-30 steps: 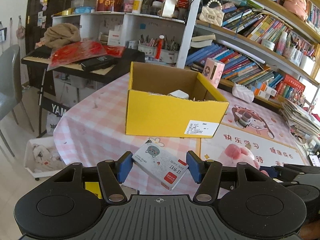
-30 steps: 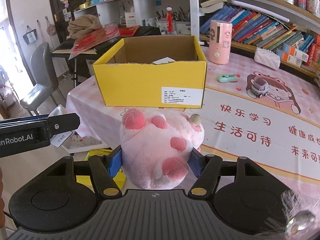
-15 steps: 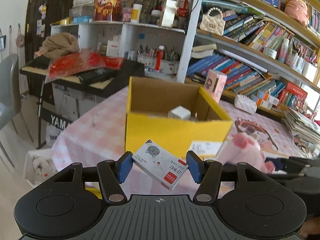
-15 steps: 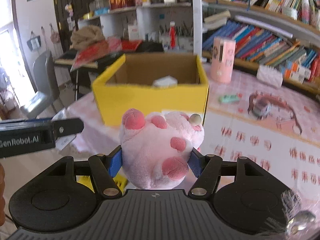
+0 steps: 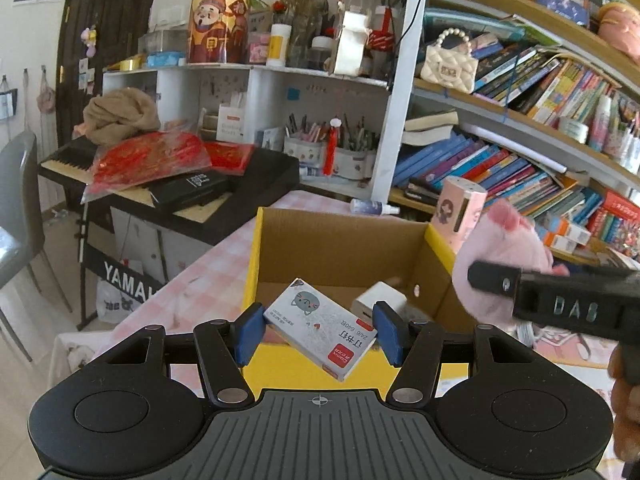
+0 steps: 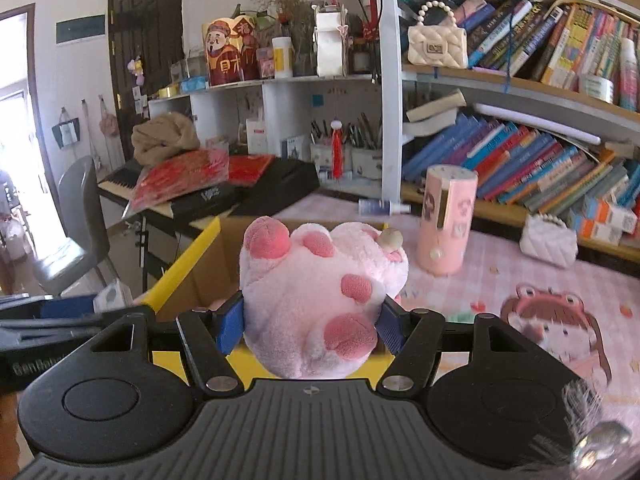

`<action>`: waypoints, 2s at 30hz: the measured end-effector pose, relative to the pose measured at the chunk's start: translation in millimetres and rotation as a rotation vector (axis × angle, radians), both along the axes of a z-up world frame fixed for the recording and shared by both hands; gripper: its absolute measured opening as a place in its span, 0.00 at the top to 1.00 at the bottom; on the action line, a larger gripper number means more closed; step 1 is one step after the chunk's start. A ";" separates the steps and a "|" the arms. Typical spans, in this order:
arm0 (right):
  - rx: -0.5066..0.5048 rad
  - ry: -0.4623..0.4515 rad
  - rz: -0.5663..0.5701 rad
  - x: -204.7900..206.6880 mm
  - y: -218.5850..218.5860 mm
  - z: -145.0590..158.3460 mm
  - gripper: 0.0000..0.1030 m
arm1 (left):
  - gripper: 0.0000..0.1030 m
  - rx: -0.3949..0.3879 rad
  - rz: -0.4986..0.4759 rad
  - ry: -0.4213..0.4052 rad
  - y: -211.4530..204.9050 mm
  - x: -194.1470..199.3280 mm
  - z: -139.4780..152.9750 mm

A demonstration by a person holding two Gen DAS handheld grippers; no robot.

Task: Organize objects
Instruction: 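Lower the card box and plush pig into the yellow box with both tools, then open both tools to release the card box and pig, then withdraw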

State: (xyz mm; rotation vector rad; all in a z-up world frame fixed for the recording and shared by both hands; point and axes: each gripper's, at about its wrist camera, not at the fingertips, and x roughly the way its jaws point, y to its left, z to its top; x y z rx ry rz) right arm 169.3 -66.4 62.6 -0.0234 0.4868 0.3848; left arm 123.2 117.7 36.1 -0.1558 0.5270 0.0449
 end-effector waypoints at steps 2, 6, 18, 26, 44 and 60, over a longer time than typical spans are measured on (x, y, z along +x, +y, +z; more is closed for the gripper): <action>0.000 -0.005 0.013 15.2 1.3 1.8 0.38 | 0.44 0.012 0.003 0.012 -3.2 12.4 -3.3; 0.004 -0.007 0.042 42.0 5.6 3.5 0.38 | 0.44 0.030 0.011 0.047 -8.5 35.9 -11.2; -0.024 0.074 0.218 106.6 39.5 -12.0 0.38 | 0.44 0.089 0.020 0.154 -26.5 83.6 -37.2; -0.078 0.156 0.353 138.0 67.6 -27.5 0.38 | 0.44 0.115 0.026 0.216 -35.8 102.7 -48.4; -0.240 0.364 0.526 188.1 119.2 -73.1 0.37 | 0.43 0.132 0.049 0.287 -38.1 115.4 -58.2; -0.197 0.426 0.457 197.3 109.1 -75.9 0.18 | 0.40 0.114 0.056 0.248 -37.5 110.6 -52.7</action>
